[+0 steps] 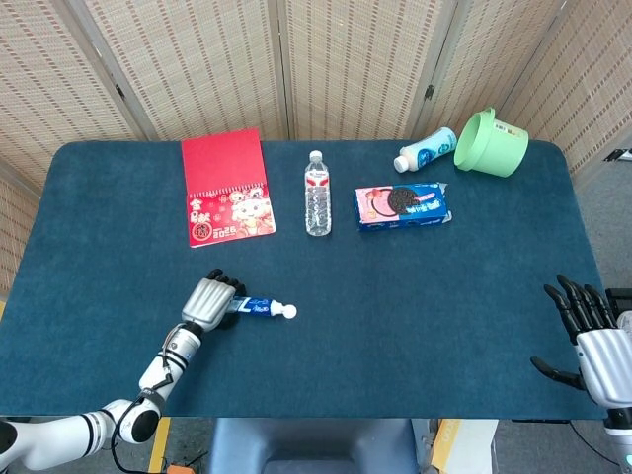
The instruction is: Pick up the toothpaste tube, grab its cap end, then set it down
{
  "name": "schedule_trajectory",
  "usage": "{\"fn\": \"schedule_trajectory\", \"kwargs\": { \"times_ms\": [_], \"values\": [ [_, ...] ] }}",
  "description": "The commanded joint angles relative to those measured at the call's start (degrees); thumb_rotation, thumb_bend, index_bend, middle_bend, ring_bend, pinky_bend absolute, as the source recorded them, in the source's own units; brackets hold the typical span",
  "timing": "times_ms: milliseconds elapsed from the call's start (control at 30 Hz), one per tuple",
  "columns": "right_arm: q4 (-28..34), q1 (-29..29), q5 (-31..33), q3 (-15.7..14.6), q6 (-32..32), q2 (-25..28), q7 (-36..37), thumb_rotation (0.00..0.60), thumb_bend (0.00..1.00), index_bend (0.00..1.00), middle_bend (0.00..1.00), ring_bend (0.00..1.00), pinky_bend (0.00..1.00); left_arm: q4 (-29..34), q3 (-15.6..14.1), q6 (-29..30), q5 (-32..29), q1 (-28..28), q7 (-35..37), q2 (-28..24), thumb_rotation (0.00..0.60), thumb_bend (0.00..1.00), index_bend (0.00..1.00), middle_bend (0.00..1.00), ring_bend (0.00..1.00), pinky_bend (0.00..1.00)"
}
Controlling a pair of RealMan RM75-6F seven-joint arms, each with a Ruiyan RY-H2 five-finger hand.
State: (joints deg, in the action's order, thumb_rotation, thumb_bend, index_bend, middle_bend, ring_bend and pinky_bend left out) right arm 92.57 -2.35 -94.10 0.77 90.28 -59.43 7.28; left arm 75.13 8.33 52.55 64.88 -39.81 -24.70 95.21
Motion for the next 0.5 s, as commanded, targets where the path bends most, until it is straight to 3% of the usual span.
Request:
{"fn": "schedule_trajectory", "kwargs": {
  "times_ms": [33,300,500],
  "values": [
    [0.07,0.05,0.02,0.00,0.05,0.02,-0.12,0.600,0.00,0.00,0.00,0.00,0.00,-0.70,-0.13,-0.12,0.38,-0.10,0.97,-0.08,0.600,0.43,0.50,0.48,0.41,0.22],
    [0.94,0.07,-0.70,-0.06,0.35,0.30,-1.00,0.600,0.00,0.00,0.00,0.00,0.00,-2.12,-0.65,1.91,6.57,0.15,9.00,-1.82,0.600,0.43,0.67,0.67,0.59,0.33],
    [3.47,-1.60,-3.30,0.15,-0.56,1.43,-3.14,0.600,0.00,0.00,0.00,0.00,0.00,-0.87,-1.55,4.79,14.74,-0.13,18.78,-5.52,0.600,0.44,0.71,0.70,0.61,0.43]
  ]
}}
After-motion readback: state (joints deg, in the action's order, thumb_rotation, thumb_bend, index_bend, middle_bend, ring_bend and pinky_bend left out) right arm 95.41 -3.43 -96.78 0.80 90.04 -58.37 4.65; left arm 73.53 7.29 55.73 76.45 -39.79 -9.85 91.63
